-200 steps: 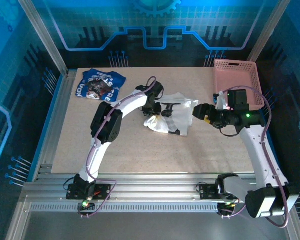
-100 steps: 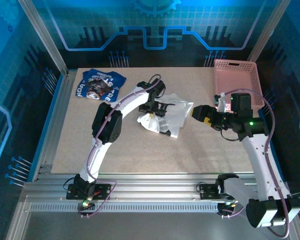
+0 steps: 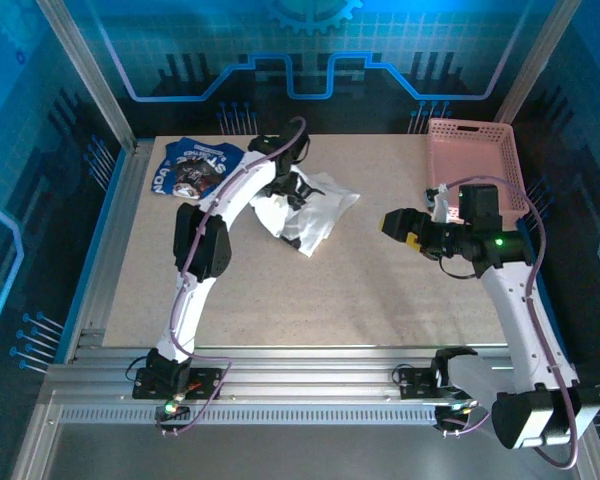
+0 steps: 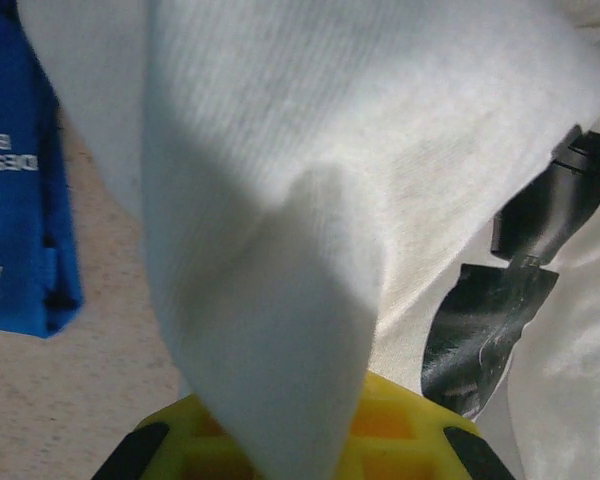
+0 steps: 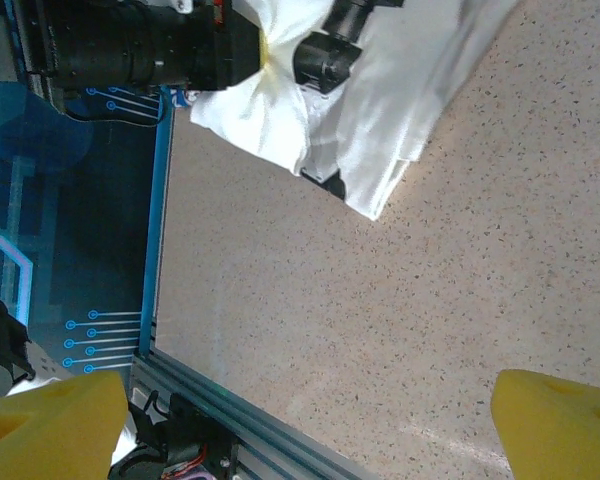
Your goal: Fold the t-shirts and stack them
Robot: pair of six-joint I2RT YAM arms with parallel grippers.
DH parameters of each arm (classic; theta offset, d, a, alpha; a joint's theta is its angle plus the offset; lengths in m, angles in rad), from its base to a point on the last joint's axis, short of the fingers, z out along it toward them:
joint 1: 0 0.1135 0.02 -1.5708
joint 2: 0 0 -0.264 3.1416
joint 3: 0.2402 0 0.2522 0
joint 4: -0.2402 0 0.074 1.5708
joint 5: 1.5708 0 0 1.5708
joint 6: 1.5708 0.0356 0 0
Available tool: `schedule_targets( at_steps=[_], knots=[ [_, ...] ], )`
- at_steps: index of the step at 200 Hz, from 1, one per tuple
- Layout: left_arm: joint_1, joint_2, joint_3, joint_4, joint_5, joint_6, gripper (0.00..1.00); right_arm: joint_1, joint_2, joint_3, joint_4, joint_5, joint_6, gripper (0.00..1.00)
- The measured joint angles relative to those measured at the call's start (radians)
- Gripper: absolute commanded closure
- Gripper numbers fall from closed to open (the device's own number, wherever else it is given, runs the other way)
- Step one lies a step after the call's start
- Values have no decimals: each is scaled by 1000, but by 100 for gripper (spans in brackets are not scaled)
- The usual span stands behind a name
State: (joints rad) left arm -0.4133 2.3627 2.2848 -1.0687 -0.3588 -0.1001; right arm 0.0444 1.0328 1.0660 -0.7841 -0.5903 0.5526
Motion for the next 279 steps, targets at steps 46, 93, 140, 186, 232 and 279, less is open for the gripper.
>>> schedule_targets(
  at_steps=[46, 93, 140, 186, 232, 279],
  knots=[
    [62, 0, 64, 6, -19, 100, 100, 0, 37, 2, 21, -13, 4, 5],
    [112, 6, 195, 18, -19, 154, 100, 0, 67, 7, 31, -12, 4, 5],
    [179, 10, 222, 27, -19, 187, 100, 3, 75, 7, 37, 7, 5, 4],
    [227, 10, 222, 40, -18, 224, 100, 22, 87, 7, 48, 19, 16, 4],
    [269, 10, 225, 57, -1, 241, 100, 68, 93, 7, 60, 46, 32, 4],
    [365, 11, 245, 66, 50, 241, 100, 88, 93, -8, 63, 67, 50, 4]
  ],
)
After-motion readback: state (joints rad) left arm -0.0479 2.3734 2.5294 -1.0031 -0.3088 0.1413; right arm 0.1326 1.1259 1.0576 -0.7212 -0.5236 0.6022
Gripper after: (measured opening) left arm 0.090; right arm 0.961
